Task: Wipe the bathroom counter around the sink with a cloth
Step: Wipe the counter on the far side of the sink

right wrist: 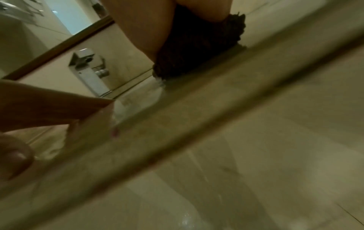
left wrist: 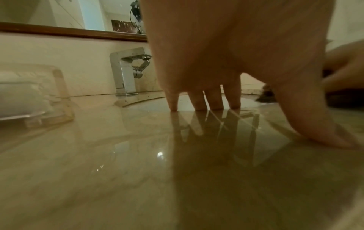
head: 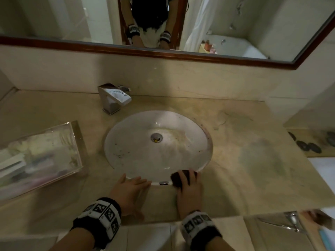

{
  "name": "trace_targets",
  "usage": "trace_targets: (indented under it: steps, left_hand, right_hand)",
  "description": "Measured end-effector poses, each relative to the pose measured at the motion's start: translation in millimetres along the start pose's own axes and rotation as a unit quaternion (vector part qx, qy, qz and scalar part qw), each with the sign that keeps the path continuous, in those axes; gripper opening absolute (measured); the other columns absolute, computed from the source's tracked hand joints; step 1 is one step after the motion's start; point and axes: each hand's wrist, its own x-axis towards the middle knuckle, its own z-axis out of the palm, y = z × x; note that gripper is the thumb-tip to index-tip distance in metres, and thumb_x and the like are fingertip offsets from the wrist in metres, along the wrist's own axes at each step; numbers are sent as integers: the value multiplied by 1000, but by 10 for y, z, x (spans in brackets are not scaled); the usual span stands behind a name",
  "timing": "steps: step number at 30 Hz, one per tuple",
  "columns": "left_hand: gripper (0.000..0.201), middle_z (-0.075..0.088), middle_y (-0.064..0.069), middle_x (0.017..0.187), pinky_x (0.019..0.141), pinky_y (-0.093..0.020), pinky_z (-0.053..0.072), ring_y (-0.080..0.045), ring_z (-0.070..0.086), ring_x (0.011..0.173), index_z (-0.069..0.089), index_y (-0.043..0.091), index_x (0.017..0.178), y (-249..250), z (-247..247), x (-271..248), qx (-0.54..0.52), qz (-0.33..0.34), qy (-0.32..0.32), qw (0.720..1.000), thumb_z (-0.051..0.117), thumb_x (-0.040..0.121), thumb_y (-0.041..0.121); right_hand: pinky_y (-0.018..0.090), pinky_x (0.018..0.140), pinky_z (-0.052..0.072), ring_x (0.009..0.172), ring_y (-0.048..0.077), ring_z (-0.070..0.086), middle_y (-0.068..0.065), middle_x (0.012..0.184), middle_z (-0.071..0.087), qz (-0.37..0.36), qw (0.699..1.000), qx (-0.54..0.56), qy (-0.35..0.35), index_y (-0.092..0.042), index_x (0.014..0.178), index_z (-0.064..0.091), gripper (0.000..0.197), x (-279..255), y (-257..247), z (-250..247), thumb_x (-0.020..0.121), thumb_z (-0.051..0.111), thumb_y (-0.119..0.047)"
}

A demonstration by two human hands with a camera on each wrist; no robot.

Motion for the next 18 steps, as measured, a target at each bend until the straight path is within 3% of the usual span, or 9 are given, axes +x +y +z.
trace_targets:
  steps: [2,5,7,8,10,12,13,15,18]
  left_hand:
    - [106,15,14,158,120,-45,-5,-8,10,147,10,37,149,-4,-8,0,1,0,-3,1000,72,66,60]
    - [105,16,13,158,120,-46,-4,-9,11,147,10,37,149,-6,-12,5,9,1,-6,1000,71,67,61]
    - [105,17,13,157,120,-45,-4,-9,12,147,11,38,148,-25,-11,14,11,3,-3,1000,71,66,62]
    - [105,18,13,157,120,-45,-4,-9,13,147,11,39,148,-31,-12,13,11,4,-4,1000,71,66,62]
    - [105,20,12,157,120,-45,-4,-10,16,146,12,39,148,-33,-12,17,11,4,-11,1000,71,65,63]
    - [105,24,10,156,121,-46,-2,-12,21,144,14,38,148,-12,-44,40,16,0,-19,1000,73,64,61]
    - [104,26,8,155,121,-45,-1,-14,24,143,15,38,148,3,-63,55,21,-3,-24,999,74,64,60]
    - [99,32,7,152,121,-44,4,-16,30,140,18,37,147,40,-107,96,32,-8,-30,999,74,68,53]
    - [93,38,6,149,120,-43,11,-17,35,137,22,37,146,89,-144,130,41,-12,-27,999,74,69,48]
  right_hand:
    - [45,110,33,132,35,37,11,139,47,-47,998,20,-40,-21,126,53,49,211,-270,-27,80,65,-11]
    - [12,103,27,122,27,49,10,132,52,-93,984,118,-92,-12,123,58,40,522,-411,-299,86,51,1]
    - [7,96,29,118,28,54,13,129,56,-132,976,154,-74,-8,122,60,40,688,-312,-575,87,49,7]
    - [11,100,29,120,28,53,14,130,55,-164,971,162,-63,-7,123,59,40,731,-230,-708,86,51,7]
    - [12,109,24,125,24,47,14,134,52,-231,965,123,-33,-9,125,57,35,743,-3,-931,91,52,-7]
    - [6,112,15,126,24,46,17,133,53,-321,943,87,-24,-9,125,57,37,637,206,-1059,98,39,-28]
    - [10,114,16,127,26,44,19,133,52,-365,927,67,-46,-10,126,55,38,543,302,-1066,99,35,-29]
    - [31,116,25,136,31,34,15,141,44,-425,900,17,-100,-20,132,48,38,335,513,-924,95,43,-19]
    - [52,107,37,141,33,27,9,149,36,-514,842,-40,-155,-29,134,43,46,49,810,-574,91,48,-15]
